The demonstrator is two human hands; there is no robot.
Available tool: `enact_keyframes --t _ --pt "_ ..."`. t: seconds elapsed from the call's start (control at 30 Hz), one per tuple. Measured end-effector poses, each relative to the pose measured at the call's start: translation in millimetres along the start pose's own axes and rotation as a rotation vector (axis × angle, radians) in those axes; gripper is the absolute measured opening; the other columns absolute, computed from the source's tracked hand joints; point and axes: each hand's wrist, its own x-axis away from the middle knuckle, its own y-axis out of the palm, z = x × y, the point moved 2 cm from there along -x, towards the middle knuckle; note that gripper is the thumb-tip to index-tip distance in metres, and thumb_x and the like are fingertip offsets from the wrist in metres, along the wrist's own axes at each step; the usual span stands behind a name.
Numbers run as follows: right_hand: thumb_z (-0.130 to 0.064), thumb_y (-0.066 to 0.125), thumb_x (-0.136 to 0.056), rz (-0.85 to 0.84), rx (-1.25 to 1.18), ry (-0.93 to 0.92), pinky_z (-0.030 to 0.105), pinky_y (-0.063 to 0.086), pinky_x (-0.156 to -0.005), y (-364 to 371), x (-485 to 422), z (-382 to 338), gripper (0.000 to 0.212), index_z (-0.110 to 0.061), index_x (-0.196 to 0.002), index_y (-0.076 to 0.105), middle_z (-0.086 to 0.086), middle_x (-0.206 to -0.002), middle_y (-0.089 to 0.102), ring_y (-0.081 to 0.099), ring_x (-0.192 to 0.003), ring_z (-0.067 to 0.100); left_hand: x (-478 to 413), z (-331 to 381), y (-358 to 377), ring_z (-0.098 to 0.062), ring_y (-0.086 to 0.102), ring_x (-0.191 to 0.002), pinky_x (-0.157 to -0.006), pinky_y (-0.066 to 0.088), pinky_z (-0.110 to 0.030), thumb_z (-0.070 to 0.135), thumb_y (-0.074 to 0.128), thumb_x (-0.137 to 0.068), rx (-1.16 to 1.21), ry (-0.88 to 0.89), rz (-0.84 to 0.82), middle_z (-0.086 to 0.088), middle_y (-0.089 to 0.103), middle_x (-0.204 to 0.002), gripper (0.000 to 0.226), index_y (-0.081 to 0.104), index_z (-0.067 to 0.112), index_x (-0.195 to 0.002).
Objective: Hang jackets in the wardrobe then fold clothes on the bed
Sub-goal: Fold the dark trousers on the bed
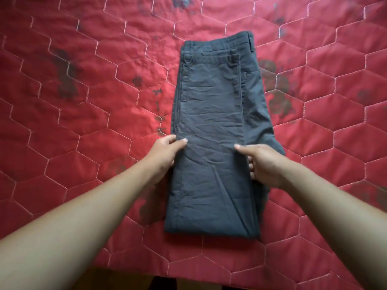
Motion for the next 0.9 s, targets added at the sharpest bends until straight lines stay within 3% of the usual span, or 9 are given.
enact_keyframes --t 0.13,0.23,0.33,0.4,0.5,0.6,0.73,0.8,0.9 --pt "-0.028 0.066 -0.097 0.185 0.011 -0.248 0.024 0.053 -0.055 14.2 -39.8 -63.2 0.02 -0.012 -0.085 0.067 0.007 -0.087 0.075 0.071 -0.066 0.018 -49.5 46.6 15.7 -0.018 0.069 -0.087 -0.089 0.057 -0.036 0.006 0.058 -0.099 0.087 0.186 0.111 -0.005 0.073 -0.095 0.011 0.067 0.009 -0.103" --pt "-0.03 0.068 -0.085 0.348 0.125 -0.399 0.048 0.062 -0.079 18.2 -60.5 -90.9 0.021 -0.009 -0.082 0.069 0.01 -0.091 0.077 0.074 -0.089 0.03 -67.0 62.8 19.1 -0.019 0.069 -0.088 -0.091 0.057 -0.038 -0.001 0.054 -0.098 0.044 0.228 0.136 -0.006 0.073 -0.096 0.017 0.066 0.01 -0.103" --pt "-0.027 0.064 -0.086 0.387 0.161 -0.473 0.052 0.059 -0.081 18.5 -66.6 -113.4 0.022 -0.005 -0.084 0.068 0.014 -0.091 0.076 0.072 -0.088 0.028 -75.9 81.0 21.4 -0.02 0.069 -0.089 -0.095 0.056 -0.042 -0.003 0.052 -0.098 0.083 0.267 0.125 -0.006 0.073 -0.096 0.02 0.064 0.011 -0.104" --pt "-0.03 0.062 -0.083 0.419 0.188 -0.506 0.05 0.058 -0.079 16.8 -68.6 -126.8 0.03 0.0 -0.087 0.065 0.018 -0.093 0.074 0.069 -0.083 0.025 -82.9 93.5 21.1 -0.015 0.068 -0.083 -0.091 0.057 -0.038 -0.006 0.05 -0.098 0.137 0.287 0.125 -0.001 0.073 -0.09 0.027 0.062 0.014 -0.113" --pt "-0.018 0.061 -0.094 0.427 0.289 -0.499 0.025 0.055 -0.069 14.8 -70.6 -139.8 0.014 -0.008 -0.084 0.063 0.009 -0.089 0.071 0.062 -0.078 0.015 -89.1 100.5 20.9 -0.01 0.067 -0.075 -0.076 0.058 -0.027 -0.01 0.049 -0.096 0.123 0.251 0.144 -0.001 0.071 -0.088 0.045 0.055 0.013 -0.134" --pt "-0.018 0.058 -0.095 0.545 0.529 -0.564 0.031 0.046 -0.089 13.8 -63.7 -146.5 0.022 -0.014 -0.117 0.058 0.006 -0.112 0.065 0.061 -0.106 0.025 -85.3 106.6 18.2 -0.013 0.064 -0.087 -0.09 0.053 -0.035 0.004 0.055 -0.091 -0.307 0.376 0.318 0.001 0.066 -0.101 0.051 0.051 0.02 -0.138" --pt "-0.035 0.057 -0.096 0.771 1.201 -0.858 0.056 0.03 -0.114 21.7 -63.6 -155.2 0.063 -0.019 -0.153 0.036 0.015 -0.155 0.036 0.032 -0.143 0.036 -97.6 124.2 31.0 -0.031 0.018 -0.151 -0.125 0.016 -0.041 0.024 0.057 -0.096 -0.923 0.716 0.424 -0.017 0.015 -0.163 0.068 0.028 0.019 -0.157" --pt "-0.052 0.046 -0.099 0.735 1.432 -0.822 0.064 0.012 -0.12 20.7 -86.9 -161.4 0.07 -0.025 -0.16 0.025 0.012 -0.169 0.009 0.005 -0.156 0.036 -122.2 127.2 38.9 -0.032 -0.003 -0.156 -0.126 0.009 -0.047 0.034 0.05 -0.1 -1.139 0.777 0.378 -0.015 -0.003 -0.168 0.07 0.017 0.02 -0.161" --pt "-0.068 0.023 -0.099 0.722 1.546 -0.746 0.067 0.003 -0.121 13.9 -118.6 -160.3 0.077 -0.027 -0.163 0.009 0.006 -0.171 -0.008 -0.013 -0.156 0.029 -154.3 117.1 38.9 -0.026 -0.007 -0.156 -0.126 0.006 -0.048 0.046 0.036 -0.103 -1.3 0.728 0.337 -0.011 -0.007 -0.169 0.069 0.01 0.021 -0.162"
